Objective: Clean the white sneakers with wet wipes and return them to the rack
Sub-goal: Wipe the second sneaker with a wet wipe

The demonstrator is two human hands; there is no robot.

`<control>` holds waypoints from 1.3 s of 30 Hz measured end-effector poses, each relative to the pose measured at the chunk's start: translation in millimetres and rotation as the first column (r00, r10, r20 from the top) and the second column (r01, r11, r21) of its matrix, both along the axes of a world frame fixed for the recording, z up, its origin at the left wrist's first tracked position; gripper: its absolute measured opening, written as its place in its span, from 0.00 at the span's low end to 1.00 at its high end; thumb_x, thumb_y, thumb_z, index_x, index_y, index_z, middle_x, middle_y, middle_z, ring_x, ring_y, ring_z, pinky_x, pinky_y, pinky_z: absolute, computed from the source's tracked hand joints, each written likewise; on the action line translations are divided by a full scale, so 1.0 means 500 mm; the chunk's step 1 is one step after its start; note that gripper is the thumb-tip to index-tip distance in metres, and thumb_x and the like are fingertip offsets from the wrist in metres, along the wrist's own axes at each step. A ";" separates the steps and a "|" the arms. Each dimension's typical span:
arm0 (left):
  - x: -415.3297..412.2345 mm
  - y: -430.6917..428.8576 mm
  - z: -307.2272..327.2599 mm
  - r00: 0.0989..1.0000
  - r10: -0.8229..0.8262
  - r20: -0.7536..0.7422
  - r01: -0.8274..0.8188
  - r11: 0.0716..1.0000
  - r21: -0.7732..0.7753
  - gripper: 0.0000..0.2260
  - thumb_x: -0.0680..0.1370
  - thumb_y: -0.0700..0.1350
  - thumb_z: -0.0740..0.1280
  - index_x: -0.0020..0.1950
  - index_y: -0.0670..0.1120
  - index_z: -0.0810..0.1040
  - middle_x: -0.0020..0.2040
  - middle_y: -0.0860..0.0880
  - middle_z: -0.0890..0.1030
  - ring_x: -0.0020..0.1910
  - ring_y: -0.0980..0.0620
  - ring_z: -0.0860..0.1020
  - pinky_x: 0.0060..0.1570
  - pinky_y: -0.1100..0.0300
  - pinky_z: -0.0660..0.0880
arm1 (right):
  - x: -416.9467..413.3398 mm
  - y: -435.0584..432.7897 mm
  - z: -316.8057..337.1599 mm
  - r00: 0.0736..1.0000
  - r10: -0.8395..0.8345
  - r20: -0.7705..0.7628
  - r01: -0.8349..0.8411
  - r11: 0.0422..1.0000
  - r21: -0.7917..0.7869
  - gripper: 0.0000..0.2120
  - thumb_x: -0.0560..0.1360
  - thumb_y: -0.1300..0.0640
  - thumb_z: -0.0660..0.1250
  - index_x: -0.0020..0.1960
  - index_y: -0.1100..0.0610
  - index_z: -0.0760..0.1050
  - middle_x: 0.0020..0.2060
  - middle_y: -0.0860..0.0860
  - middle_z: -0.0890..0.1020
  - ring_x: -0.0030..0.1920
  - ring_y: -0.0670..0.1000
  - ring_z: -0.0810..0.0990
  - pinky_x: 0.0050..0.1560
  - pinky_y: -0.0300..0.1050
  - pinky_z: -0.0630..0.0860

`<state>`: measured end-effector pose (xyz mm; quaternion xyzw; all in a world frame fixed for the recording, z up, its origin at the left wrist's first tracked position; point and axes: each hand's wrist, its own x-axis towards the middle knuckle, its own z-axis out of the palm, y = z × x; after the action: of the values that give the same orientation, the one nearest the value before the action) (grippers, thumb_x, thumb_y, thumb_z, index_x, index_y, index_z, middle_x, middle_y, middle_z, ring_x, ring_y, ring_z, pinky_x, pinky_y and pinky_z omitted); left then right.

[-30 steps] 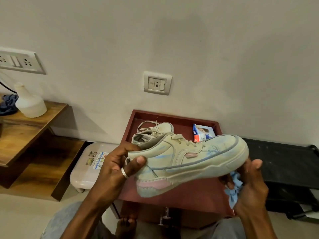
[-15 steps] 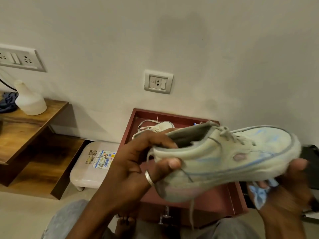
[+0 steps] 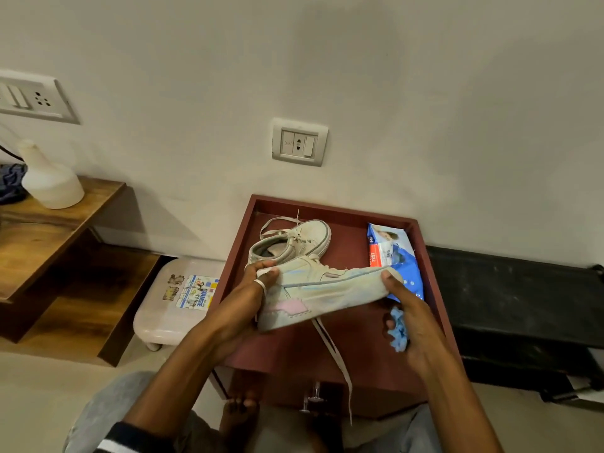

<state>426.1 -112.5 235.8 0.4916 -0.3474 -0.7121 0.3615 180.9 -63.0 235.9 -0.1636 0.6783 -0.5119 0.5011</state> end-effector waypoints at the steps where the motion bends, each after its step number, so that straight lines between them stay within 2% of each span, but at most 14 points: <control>1: -0.001 -0.002 -0.001 1.000 0.006 -0.002 -0.006 1.000 0.025 0.07 0.85 0.53 0.60 0.61 0.57 0.73 0.54 0.52 0.86 0.45 0.50 0.86 0.40 0.52 0.82 | -0.002 -0.003 -0.004 1.000 0.007 -0.006 -0.006 1.000 0.018 0.29 0.64 0.38 0.75 0.55 0.57 0.79 0.34 0.52 0.79 0.28 0.46 0.74 0.28 0.41 0.74; 4: -0.002 -0.007 -0.007 0.999 0.005 0.048 -0.007 0.999 0.041 0.09 0.85 0.57 0.57 0.61 0.58 0.72 0.55 0.52 0.85 0.48 0.49 0.85 0.47 0.50 0.82 | -0.004 -0.008 -0.012 0.999 0.032 -0.030 -0.030 0.997 0.065 0.23 0.68 0.39 0.73 0.53 0.56 0.78 0.32 0.49 0.78 0.27 0.45 0.74 0.28 0.41 0.73; 8: 0.002 -0.018 -0.021 0.992 0.023 0.126 -0.026 1.000 0.018 0.08 0.85 0.56 0.57 0.57 0.56 0.73 0.50 0.53 0.86 0.44 0.53 0.86 0.45 0.52 0.82 | -0.003 -0.011 -0.026 0.995 0.092 -0.041 -0.089 0.994 0.067 0.17 0.71 0.44 0.74 0.54 0.53 0.78 0.48 0.54 0.83 0.38 0.51 0.79 0.39 0.46 0.78; 11: 0.009 -0.023 -0.024 0.984 0.033 0.176 -0.031 0.999 -0.015 0.06 0.85 0.53 0.59 0.55 0.53 0.73 0.47 0.51 0.85 0.38 0.56 0.85 0.37 0.57 0.81 | 0.004 -0.011 -0.032 0.971 0.106 -0.213 -0.075 0.987 0.145 0.15 0.74 0.45 0.71 0.49 0.57 0.76 0.42 0.53 0.80 0.35 0.49 0.76 0.33 0.42 0.75; 14: 0.020 -0.025 -0.034 0.961 -0.001 0.276 0.013 0.999 -0.041 0.08 0.84 0.55 0.60 0.56 0.53 0.73 0.52 0.47 0.84 0.46 0.50 0.85 0.50 0.48 0.83 | 0.005 -0.018 -0.032 0.922 0.036 -0.387 0.016 0.991 0.132 0.20 0.77 0.43 0.66 0.50 0.62 0.76 0.38 0.57 0.79 0.33 0.49 0.77 0.28 0.40 0.73; 18: 0.022 -0.026 -0.033 0.954 -0.008 0.300 0.020 0.999 -0.038 0.08 0.84 0.58 0.60 0.56 0.55 0.73 0.55 0.47 0.83 0.53 0.47 0.83 0.59 0.42 0.80 | 0.005 -0.035 -0.021 0.962 0.158 -0.223 -0.116 0.975 0.190 0.27 0.75 0.38 0.64 0.55 0.63 0.76 0.45 0.56 0.81 0.46 0.52 0.80 0.51 0.51 0.76; 19: 0.018 -0.025 -0.032 0.956 -0.001 0.292 0.011 0.999 -0.034 0.08 0.84 0.58 0.59 0.56 0.55 0.73 0.56 0.47 0.83 0.53 0.48 0.83 0.57 0.45 0.81 | 0.006 -0.034 -0.028 0.983 0.120 -0.140 -0.106 0.989 0.104 0.29 0.73 0.37 0.66 0.58 0.62 0.76 0.44 0.53 0.81 0.45 0.51 0.80 0.55 0.52 0.76; 22: 0.009 -0.023 -0.021 0.962 -0.016 0.274 0.012 1.000 0.015 0.09 0.85 0.57 0.58 0.58 0.54 0.72 0.55 0.49 0.83 0.49 0.51 0.84 0.47 0.52 0.82 | 0.015 -0.025 -0.032 0.938 -0.040 0.345 0.078 0.992 -0.097 0.16 0.78 0.54 0.63 0.60 0.63 0.73 0.50 0.58 0.80 0.48 0.55 0.80 0.57 0.54 0.75; 25: 0.016 -0.039 -0.037 0.927 0.043 0.372 -0.019 0.997 -0.068 0.13 0.87 0.49 0.55 0.53 0.43 0.73 0.64 0.39 0.80 0.56 0.41 0.81 0.57 0.49 0.76 | 0.038 -0.022 -0.011 0.900 0.009 0.437 0.080 0.980 -0.184 0.10 0.78 0.67 0.57 0.58 0.65 0.71 0.56 0.60 0.78 0.57 0.57 0.78 0.60 0.50 0.73; 28: 0.007 -0.074 -0.047 0.907 0.064 0.416 -0.032 0.996 -0.082 0.17 0.87 0.44 0.51 0.59 0.39 0.78 0.68 0.32 0.75 0.62 0.36 0.76 0.56 0.52 0.70 | 0.074 -0.036 0.012 0.970 0.109 0.219 -0.046 0.960 -0.277 0.11 0.77 0.72 0.57 0.54 0.62 0.74 0.54 0.60 0.80 0.52 0.54 0.82 0.58 0.48 0.77; 30: 0.010 -0.080 -0.040 0.886 0.054 0.461 -0.007 0.995 -0.104 0.17 0.87 0.44 0.52 0.49 0.46 0.79 0.65 0.37 0.78 0.46 0.48 0.78 0.41 0.56 0.69 | 0.097 -0.046 0.022 0.977 0.152 -0.147 -0.189 0.941 -0.280 0.12 0.76 0.70 0.63 0.54 0.56 0.75 0.51 0.53 0.83 0.50 0.48 0.83 0.55 0.44 0.79; 33: 0.011 -0.047 -0.018 0.925 -0.037 0.379 0.056 0.998 -0.040 0.14 0.86 0.54 0.56 0.51 0.54 0.80 0.56 0.53 0.84 0.44 0.53 0.82 0.44 0.60 0.76 | 0.142 -0.057 0.031 0.736 0.092 -0.671 -0.355 0.896 -0.266 0.16 0.75 0.63 0.69 0.58 0.49 0.72 0.50 0.43 0.82 0.47 0.41 0.82 0.48 0.37 0.79; 35: 0.016 -0.027 0.000 0.960 -0.090 0.266 0.102 0.994 -0.032 0.12 0.84 0.59 0.57 0.57 0.60 0.80 0.52 0.56 0.86 0.49 0.54 0.85 0.47 0.55 0.81 | 0.179 -0.053 0.020 0.612 0.059 -0.788 -0.447 0.848 -0.284 0.17 0.75 0.59 0.71 0.60 0.49 0.71 0.51 0.42 0.81 0.48 0.41 0.80 0.47 0.35 0.77; 39: 0.019 -0.030 -0.001 0.968 -0.068 0.240 0.083 0.995 -0.051 0.12 0.83 0.61 0.58 0.58 0.63 0.80 0.53 0.54 0.86 0.53 0.51 0.85 0.55 0.46 0.81 | 0.223 -0.046 -0.026 0.416 0.006 -0.909 -0.580 0.772 -0.260 0.13 0.77 0.54 0.70 0.60 0.54 0.76 0.53 0.48 0.82 0.50 0.44 0.80 0.49 0.30 0.75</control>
<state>435.6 -127.5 235.2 0.5487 -0.4280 -0.6504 0.3046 292.4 -86.0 223.0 -0.6567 0.6169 -0.4218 0.1010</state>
